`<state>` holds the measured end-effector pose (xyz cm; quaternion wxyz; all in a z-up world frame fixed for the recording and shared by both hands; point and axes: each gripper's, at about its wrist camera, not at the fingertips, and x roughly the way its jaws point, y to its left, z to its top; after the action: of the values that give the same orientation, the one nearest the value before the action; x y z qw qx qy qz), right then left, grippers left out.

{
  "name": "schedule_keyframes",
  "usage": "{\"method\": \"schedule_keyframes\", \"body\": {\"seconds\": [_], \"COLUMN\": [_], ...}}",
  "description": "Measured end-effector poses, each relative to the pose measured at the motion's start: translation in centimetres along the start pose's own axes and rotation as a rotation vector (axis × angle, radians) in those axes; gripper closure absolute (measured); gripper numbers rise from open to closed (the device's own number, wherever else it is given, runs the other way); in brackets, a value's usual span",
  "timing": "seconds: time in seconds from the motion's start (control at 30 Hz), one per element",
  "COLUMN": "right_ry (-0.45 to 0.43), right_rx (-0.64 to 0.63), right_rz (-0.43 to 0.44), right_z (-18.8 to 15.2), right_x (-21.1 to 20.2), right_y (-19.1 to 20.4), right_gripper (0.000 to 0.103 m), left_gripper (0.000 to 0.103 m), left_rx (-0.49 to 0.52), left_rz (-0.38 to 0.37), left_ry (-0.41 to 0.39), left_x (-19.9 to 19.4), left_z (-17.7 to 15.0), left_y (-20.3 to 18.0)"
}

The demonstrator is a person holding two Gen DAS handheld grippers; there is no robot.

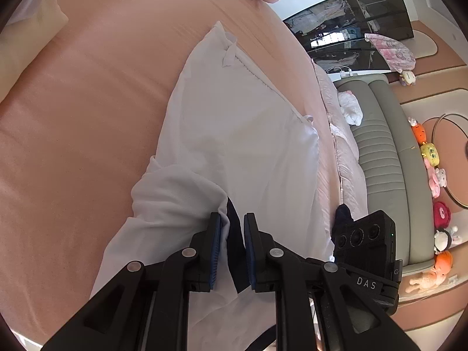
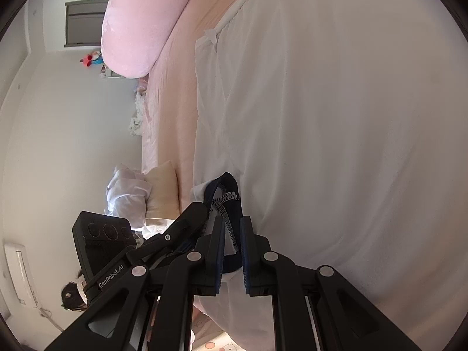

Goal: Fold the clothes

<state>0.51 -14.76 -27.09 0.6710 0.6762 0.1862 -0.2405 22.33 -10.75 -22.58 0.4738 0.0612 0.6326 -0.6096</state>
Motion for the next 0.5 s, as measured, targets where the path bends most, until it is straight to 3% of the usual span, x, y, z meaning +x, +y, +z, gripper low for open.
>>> {"method": "schedule_keyframes", "body": {"seconds": [0.07,0.13,0.17,0.2,0.23,0.27,0.5], "right_ry": [-0.003,-0.009,-0.012,-0.014,-0.016,-0.02,-0.044], "right_rx": [-0.054,-0.111,-0.139,-0.168,-0.197,-0.22,-0.299], "right_rz": [-0.002,-0.023,-0.033,-0.044,-0.07,-0.089,-0.101], "right_z": [-0.1,-0.3,-0.4,-0.5,-0.7,-0.9,-1.7], "right_x": [-0.1,-0.2,-0.3,-0.4,-0.4,-0.4,-0.6], "right_y": [0.9,1.8,2.3,2.7,3.0,3.3,4.6], "right_gripper": [0.093,0.093,0.086,0.071,0.061,0.044,0.042], "left_gripper": [0.083,0.057,0.029,0.014,0.014,0.014,0.014], "left_rx": [-0.002,0.035,0.059,0.087,0.118,0.147,0.262], "left_rz": [0.024,0.069,0.099,0.129,0.146,0.155,0.271], "left_ry": [0.006,-0.02,-0.041,-0.064,-0.077,-0.081,-0.149], "left_x": [-0.2,-0.9,-1.5,-2.2,-2.7,-3.2,-6.5], "left_z": [0.0,-0.1,-0.2,-0.4,-0.5,-0.7,-2.6], "left_y": [-0.1,-0.6,-0.9,-1.3,-1.7,-1.9,-1.8]}}
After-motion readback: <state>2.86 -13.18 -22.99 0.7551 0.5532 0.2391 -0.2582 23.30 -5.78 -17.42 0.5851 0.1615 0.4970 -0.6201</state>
